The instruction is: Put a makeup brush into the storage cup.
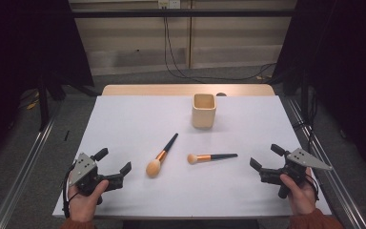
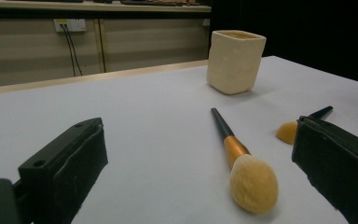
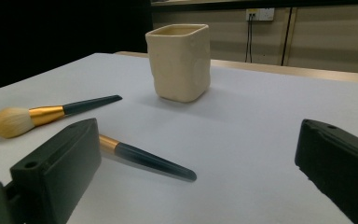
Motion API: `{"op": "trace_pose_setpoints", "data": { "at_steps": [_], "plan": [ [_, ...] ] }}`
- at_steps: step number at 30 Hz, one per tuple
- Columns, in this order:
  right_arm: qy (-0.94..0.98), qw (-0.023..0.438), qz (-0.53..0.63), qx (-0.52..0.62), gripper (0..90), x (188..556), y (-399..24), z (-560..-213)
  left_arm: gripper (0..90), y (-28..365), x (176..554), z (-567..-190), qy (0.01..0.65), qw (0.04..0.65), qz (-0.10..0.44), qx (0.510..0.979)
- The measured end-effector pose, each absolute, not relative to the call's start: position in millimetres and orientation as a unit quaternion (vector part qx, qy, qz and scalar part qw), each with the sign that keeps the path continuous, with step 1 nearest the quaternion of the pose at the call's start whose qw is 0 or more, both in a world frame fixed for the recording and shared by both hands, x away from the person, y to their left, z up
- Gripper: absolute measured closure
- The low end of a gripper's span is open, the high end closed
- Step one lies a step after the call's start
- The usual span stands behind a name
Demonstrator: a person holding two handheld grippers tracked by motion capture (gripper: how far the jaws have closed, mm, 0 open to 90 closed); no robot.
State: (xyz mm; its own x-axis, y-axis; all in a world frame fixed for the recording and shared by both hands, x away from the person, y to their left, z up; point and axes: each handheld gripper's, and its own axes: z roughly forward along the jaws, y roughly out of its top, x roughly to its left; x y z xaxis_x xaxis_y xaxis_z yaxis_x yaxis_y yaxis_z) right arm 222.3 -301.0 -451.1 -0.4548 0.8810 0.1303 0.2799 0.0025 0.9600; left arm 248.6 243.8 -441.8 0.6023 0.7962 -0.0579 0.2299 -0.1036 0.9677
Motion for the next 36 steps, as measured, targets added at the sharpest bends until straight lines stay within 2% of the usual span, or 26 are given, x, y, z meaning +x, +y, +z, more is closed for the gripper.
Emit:
{"op": "trace_pose_setpoints", "data": {
  "at_steps": [24,36],
  "plan": [
    [0.661,0.271,0.552,0.431,0.1,224.0,-294.8,-450.1,4.7,224.7,257.7,-432.7,0.361,0.549,0.248,0.712],
    [0.667,0.268,0.548,0.427,0.1,224.4,-292.3,-450.4,4.8,214.8,278.5,-428.3,0.346,0.538,0.249,0.727]
  ]
}}
